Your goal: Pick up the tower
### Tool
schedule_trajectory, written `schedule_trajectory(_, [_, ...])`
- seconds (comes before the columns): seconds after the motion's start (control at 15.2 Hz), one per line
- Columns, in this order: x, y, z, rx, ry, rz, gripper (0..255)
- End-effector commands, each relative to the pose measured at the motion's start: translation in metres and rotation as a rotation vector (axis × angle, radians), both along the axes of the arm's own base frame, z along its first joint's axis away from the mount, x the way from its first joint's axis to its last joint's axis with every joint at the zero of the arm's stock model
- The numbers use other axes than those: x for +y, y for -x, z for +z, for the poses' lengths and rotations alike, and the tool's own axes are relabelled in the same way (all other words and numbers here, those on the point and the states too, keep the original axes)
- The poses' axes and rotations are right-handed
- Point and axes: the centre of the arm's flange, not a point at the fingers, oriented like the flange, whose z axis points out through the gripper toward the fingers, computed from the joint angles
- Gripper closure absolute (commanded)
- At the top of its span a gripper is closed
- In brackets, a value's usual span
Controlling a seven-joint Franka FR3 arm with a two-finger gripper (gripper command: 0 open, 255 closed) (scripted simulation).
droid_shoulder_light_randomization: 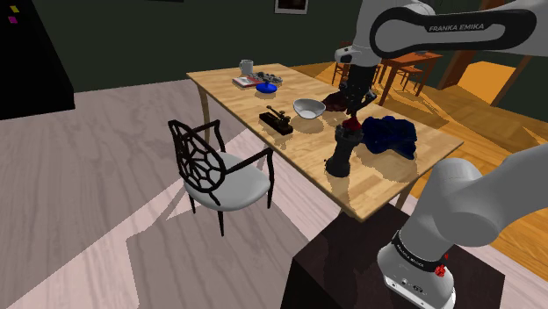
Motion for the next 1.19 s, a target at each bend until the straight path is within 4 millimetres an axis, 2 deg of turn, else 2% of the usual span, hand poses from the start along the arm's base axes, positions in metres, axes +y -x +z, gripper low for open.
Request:
schedule_trajectory(0.0, [0.000, 0.000, 0.000, 0.001, 0.000, 0.000, 255])
schedule_trajectory(0.99, [0.000, 0.000, 0.079, 0.001, 0.000, 0.000, 255])
schedule_trajectory(1.12, [0.000, 0.000, 0.080, 0.001, 0.000, 0.000, 255])
